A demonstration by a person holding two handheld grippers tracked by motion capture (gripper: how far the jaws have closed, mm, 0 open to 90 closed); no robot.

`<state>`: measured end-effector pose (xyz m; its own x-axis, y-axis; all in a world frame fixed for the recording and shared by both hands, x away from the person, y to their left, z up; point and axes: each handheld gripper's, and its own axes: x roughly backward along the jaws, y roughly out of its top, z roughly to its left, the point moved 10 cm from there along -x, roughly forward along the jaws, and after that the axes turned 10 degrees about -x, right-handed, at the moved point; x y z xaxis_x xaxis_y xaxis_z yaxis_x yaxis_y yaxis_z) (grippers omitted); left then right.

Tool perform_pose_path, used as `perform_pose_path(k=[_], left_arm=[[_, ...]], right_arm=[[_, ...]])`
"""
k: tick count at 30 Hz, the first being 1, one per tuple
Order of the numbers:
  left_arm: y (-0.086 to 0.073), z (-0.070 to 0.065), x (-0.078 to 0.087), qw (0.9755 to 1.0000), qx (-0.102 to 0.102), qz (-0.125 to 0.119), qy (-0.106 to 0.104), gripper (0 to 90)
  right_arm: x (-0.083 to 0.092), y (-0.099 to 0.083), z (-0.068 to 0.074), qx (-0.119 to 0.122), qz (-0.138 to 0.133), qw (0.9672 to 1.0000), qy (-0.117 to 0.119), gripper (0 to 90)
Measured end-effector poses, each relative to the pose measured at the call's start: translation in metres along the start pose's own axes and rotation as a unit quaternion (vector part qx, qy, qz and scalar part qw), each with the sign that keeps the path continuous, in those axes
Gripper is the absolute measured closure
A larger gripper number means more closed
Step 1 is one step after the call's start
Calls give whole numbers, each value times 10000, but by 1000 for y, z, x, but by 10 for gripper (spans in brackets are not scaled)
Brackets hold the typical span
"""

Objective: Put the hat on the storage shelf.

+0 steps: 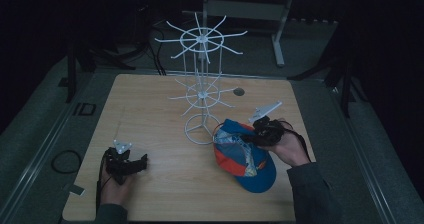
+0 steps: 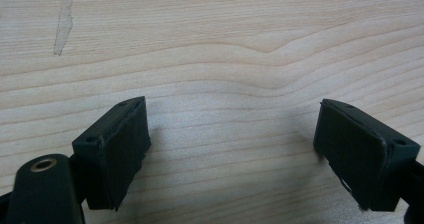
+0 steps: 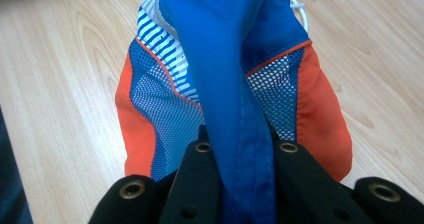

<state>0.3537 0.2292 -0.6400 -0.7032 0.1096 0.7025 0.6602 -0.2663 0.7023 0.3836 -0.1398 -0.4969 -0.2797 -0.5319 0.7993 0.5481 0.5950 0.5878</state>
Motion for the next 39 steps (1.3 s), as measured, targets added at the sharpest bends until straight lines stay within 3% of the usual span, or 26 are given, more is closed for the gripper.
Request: perform_pose_path(k=[7, 39], left_arm=[[0, 0, 0, 10000, 2, 2, -1, 150], [0, 0, 0, 10000, 1, 10, -6, 150]], right_arm=[[15, 4, 2, 36, -227, 9997, -7, 874], [67, 16, -13, -132, -874, 9959, -202, 876]])
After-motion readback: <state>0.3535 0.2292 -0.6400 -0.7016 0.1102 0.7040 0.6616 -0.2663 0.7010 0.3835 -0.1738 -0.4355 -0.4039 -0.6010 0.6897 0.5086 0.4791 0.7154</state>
